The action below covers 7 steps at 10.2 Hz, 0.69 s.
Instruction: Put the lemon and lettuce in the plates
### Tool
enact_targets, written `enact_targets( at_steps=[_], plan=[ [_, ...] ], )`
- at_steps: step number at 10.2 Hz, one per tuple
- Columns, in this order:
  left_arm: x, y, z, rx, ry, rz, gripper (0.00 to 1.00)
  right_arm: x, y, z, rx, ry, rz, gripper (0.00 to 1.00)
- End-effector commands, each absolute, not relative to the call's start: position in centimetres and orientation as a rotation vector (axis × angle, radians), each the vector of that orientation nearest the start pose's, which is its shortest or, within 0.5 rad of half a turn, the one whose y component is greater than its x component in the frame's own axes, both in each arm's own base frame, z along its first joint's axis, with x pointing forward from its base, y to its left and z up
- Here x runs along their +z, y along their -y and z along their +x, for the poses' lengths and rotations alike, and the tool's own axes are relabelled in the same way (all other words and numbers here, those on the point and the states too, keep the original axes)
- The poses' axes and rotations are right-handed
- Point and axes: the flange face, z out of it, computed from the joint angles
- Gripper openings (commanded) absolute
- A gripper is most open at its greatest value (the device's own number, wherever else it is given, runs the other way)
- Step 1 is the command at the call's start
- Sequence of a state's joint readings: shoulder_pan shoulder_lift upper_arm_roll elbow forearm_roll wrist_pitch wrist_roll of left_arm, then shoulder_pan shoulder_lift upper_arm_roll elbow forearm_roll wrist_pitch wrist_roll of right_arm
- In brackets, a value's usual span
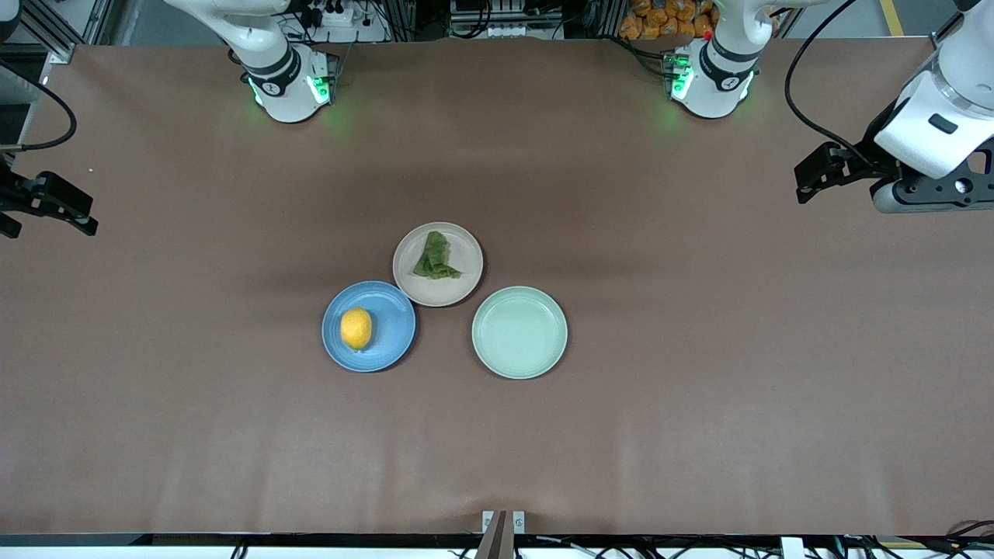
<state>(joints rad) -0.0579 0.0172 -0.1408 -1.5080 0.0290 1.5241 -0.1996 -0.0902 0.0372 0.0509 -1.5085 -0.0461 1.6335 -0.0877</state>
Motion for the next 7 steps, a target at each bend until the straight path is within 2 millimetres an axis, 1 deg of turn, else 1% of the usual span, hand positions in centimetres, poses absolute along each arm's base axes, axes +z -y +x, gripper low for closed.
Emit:
enact_targets(
  at_steps=[1, 3, 4, 5, 6, 7],
  plan=[
    [64.63, 10.18, 54.29, -0.002, -0.034, -3.102, 1.0, 64.29, 3.53, 57.55, -0.136, 0.064, -3.199, 1.0],
    [63.95, 10.07, 54.68, 0.019, -0.043, -3.098, 1.0, 64.35, 3.72, 57.6, -0.146, 0.045, -3.201, 1.0],
    [64.13, 9.89, 54.64, 0.014, -0.037, -3.104, 1.0, 64.33, 3.91, 57.57, -0.147, -0.072, -3.19, 1.0],
    [64.13, 10.01, 54.61, 0.014, -0.04, -3.107, 1.0, 64.24, 3.66, 57.57, -0.144, -0.138, -3.187, 1.0],
    [64.14, 10.17, 54.53, 0.014, -0.042, -3.107, 1.0, 64.3, 3.33, 57.58, -0.144, -0.142, -3.187, 1.0],
    [64.06, 10.17, 54.58, 0.017, -0.037, -3.107, 1.0, 64.24, 3.66, 57.57, -0.144, -0.156, -3.185, 1.0]
  ],
)
